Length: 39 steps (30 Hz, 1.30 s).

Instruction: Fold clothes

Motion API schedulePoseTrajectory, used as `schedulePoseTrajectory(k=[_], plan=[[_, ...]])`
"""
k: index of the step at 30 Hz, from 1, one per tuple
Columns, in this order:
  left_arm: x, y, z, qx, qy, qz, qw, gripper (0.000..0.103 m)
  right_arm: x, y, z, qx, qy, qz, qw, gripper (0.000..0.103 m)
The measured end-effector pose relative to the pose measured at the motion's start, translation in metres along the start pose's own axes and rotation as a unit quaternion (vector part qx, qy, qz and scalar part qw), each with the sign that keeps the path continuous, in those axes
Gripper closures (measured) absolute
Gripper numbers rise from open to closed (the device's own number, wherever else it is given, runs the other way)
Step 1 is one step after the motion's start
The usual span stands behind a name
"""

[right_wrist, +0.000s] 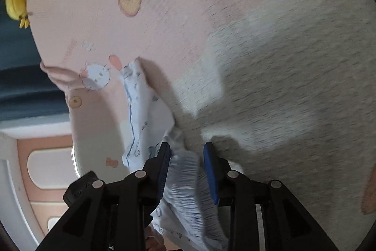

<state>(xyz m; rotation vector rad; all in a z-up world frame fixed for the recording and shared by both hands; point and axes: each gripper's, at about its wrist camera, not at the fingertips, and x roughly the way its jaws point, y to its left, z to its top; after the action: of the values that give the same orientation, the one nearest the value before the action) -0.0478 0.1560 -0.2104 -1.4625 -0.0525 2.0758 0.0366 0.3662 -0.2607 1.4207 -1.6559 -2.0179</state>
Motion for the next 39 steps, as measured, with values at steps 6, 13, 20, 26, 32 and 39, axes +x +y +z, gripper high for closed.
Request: schedulePoseTrajectory(k=[6,13,20,26,32,39], plan=[[-0.001,0.004,0.000,-0.016,-0.001,-0.012,0.9998,0.086,0.007,0.008,-0.005,-0.023,0.013,-0.013,1.000,0.074],[-0.013,0.037,0.000,-0.127,0.007,-0.138,0.9822,0.083,0.001,0.022,-0.008,-0.054,0.006,-0.002,0.999,0.073],[-0.027,0.049,0.003,-0.175,-0.014,-0.157,0.9719,0.043,-0.003,0.037,-0.015,-0.094,0.010,-0.015,0.995,0.075],[-0.032,0.050,0.009,-0.179,-0.029,-0.146,0.9725,0.043,0.001,0.052,-0.028,-0.145,0.019,-0.050,0.988,0.075],[-0.027,0.048,0.005,-0.161,-0.017,-0.116,0.9800,0.048,0.017,0.060,-0.042,-0.196,0.035,-0.115,0.973,0.075],[-0.020,0.048,0.001,-0.143,-0.018,-0.081,0.9862,0.076,0.017,0.064,-0.049,-0.219,0.033,-0.140,0.965,0.075]])
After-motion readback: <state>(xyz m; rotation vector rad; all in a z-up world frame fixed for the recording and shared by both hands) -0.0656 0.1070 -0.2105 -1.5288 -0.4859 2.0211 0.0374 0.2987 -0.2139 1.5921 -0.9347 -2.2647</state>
